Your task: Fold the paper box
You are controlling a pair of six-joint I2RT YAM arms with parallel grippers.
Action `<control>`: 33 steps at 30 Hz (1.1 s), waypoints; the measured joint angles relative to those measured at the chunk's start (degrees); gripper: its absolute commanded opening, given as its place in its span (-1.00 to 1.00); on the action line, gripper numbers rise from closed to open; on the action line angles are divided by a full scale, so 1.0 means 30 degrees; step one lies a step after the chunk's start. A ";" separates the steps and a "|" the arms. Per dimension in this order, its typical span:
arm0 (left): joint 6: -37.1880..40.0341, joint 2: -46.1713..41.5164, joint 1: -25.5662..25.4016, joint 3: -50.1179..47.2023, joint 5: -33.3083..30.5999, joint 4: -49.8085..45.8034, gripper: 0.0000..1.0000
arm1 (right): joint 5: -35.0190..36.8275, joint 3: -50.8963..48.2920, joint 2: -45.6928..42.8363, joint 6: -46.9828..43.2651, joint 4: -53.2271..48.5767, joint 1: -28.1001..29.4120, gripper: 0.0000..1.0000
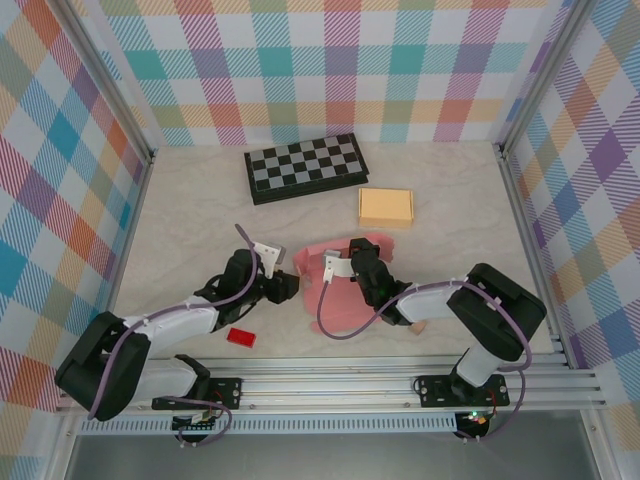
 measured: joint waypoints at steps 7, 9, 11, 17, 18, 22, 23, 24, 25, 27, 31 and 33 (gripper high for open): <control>0.0743 0.0772 0.0000 0.0335 0.1056 0.0867 0.02 | 0.0087 0.0000 0.0153 0.0146 0.0211 0.0015 -1.00; 0.0947 0.1027 0.0000 0.0423 0.1311 0.1005 -0.04 | 0.0080 0.0000 0.0160 0.0240 0.0226 0.0015 -1.00; 0.1042 0.1260 0.0000 0.0532 0.1515 0.1122 -0.05 | 0.0087 0.0000 0.0160 0.0291 0.0226 0.0015 -1.00; 0.1115 0.1843 0.0000 0.0845 0.2120 0.1523 0.06 | 0.0087 0.0000 0.0160 0.0401 0.0219 0.0015 -1.00; 0.1115 0.1872 0.0000 0.0860 0.2237 0.1632 0.07 | 0.0087 0.0000 0.0160 0.0430 0.0219 0.0015 -1.00; 0.1122 0.2084 0.0000 0.1093 0.2543 0.1923 0.08 | 0.0095 0.0000 0.0160 0.0430 0.0211 0.0015 -1.00; 0.1122 0.2208 0.0000 0.1188 0.2594 0.1953 0.09 | 0.0087 0.0000 0.0160 0.0437 0.0204 0.0015 -1.00; 0.1115 0.2339 -0.0007 0.1253 0.2659 0.2047 0.10 | 0.0087 0.0000 0.0160 0.0437 0.0204 0.0015 -1.00; 0.1115 0.2455 -0.0007 0.1297 0.2725 0.2142 0.12 | 0.0087 0.0000 0.0160 0.0437 0.0204 0.0015 -1.00; 0.1107 0.2637 -0.0007 0.1341 0.2790 0.2397 0.14 | 0.0095 0.0000 0.0160 0.0437 0.0197 0.0015 -1.00; 0.1107 0.3031 -0.0007 0.1552 0.2798 0.2514 0.16 | 0.0095 0.0000 0.0160 0.0495 0.0175 0.0015 -1.00; 0.1100 0.3330 -0.0007 0.1749 0.2798 0.2718 0.16 | 0.0095 0.0000 0.0160 0.0517 0.0168 0.0015 -1.00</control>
